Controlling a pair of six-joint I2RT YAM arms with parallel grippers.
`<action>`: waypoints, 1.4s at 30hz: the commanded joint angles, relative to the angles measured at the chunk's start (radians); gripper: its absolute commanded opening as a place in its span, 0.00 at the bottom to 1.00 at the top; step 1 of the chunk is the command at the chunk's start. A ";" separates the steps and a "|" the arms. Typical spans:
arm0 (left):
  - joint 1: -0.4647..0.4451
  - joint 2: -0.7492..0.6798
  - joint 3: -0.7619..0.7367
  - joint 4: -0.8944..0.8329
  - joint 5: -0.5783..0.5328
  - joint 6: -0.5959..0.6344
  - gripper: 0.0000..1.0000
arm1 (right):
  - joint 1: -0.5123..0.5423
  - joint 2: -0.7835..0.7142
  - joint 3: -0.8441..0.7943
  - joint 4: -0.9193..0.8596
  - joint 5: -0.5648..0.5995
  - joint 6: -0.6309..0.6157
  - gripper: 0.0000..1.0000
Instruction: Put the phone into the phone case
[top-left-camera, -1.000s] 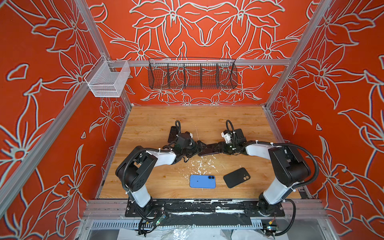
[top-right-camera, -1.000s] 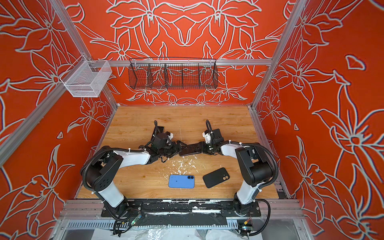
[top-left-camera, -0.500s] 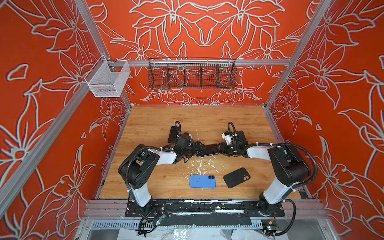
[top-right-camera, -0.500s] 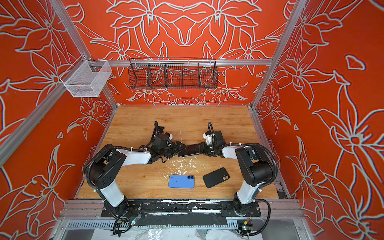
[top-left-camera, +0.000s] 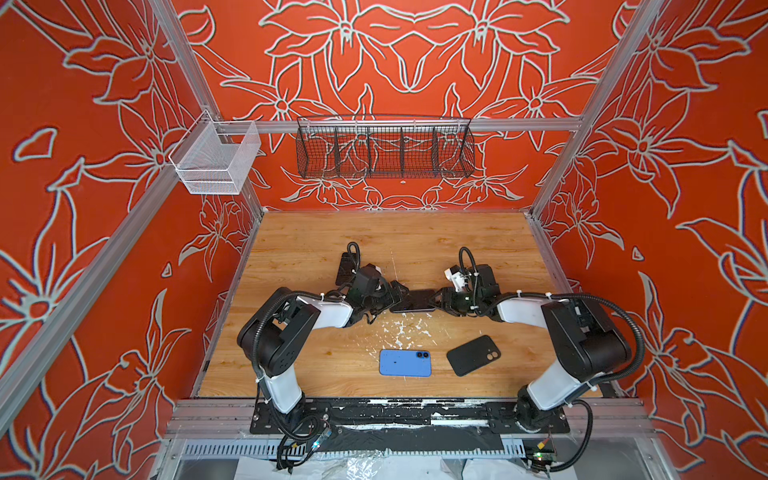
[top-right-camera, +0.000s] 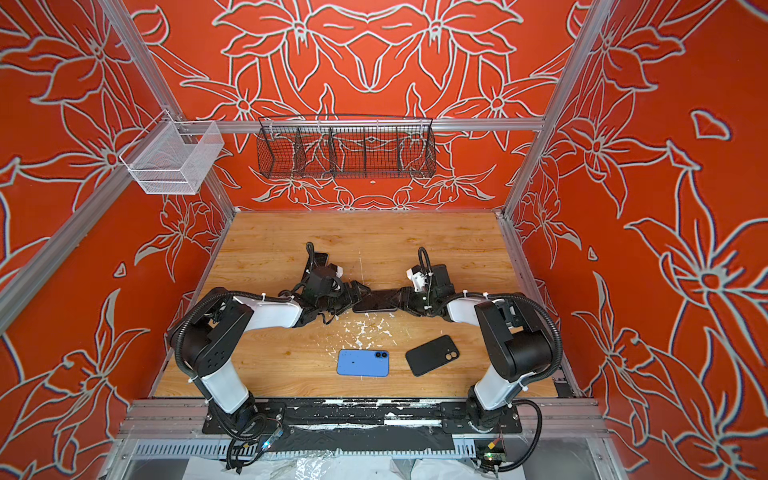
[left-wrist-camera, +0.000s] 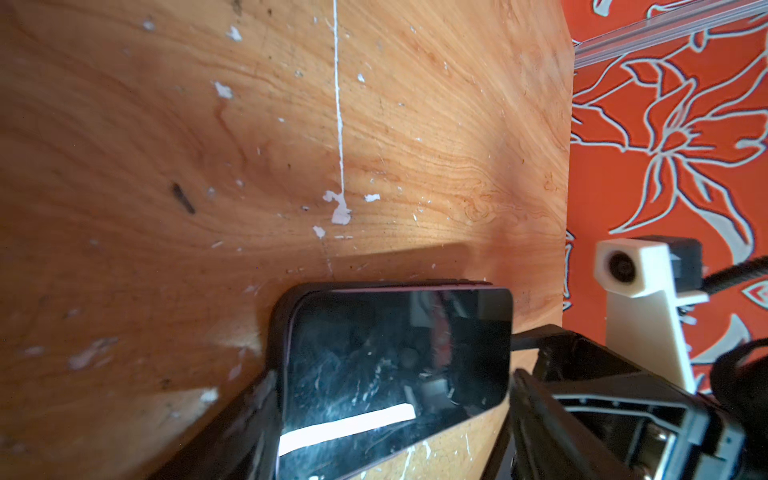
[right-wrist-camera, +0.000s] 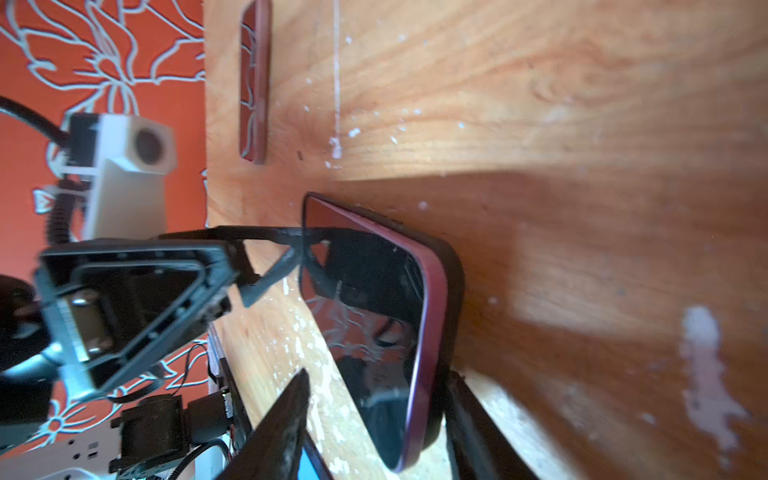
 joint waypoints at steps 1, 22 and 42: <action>-0.034 0.025 -0.003 0.095 0.111 -0.020 0.84 | 0.033 -0.030 0.002 0.138 -0.177 0.034 0.54; -0.027 0.016 -0.030 0.126 0.104 -0.029 0.84 | 0.010 -0.060 -0.010 0.028 -0.068 -0.007 0.28; 0.024 -0.126 -0.059 0.114 0.148 -0.011 0.85 | -0.001 -0.276 0.001 0.000 -0.043 0.067 0.09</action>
